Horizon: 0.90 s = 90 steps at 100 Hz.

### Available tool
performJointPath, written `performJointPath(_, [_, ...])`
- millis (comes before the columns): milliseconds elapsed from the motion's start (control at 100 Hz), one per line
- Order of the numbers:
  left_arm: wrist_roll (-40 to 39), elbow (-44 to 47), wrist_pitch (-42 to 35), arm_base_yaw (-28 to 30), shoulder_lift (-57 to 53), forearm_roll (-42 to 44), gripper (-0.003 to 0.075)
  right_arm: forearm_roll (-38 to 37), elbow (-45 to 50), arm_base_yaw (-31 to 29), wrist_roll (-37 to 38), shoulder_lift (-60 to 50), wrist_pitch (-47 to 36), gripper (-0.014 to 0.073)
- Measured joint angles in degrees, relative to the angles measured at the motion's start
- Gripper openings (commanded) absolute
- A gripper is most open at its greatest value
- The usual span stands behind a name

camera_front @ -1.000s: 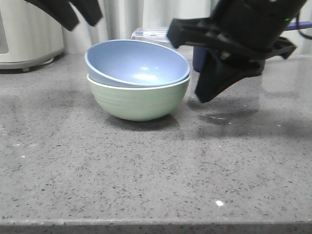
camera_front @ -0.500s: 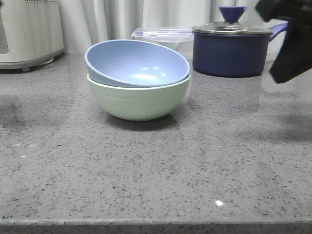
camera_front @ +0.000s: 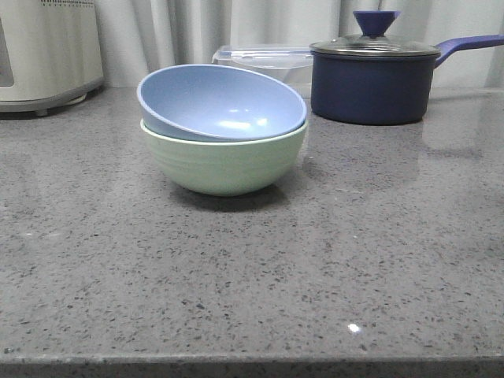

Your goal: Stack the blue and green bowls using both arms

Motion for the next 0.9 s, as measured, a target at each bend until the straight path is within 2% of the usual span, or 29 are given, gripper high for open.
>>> performJointPath(390, [0.0, 10.5, -4.1, 0.0, -14.6, 1.4, -0.0020, -0.6, 9.5, 0.0, 0.0, -15.6, -6.7, -0.0067])
performJointPath(900, [0.1, 16.9, -5.8, 0.0, -27.7, 1.5, -0.0020, -1.0, 16.0, 0.0, -0.1, -28.9, -7.1, -0.0067])
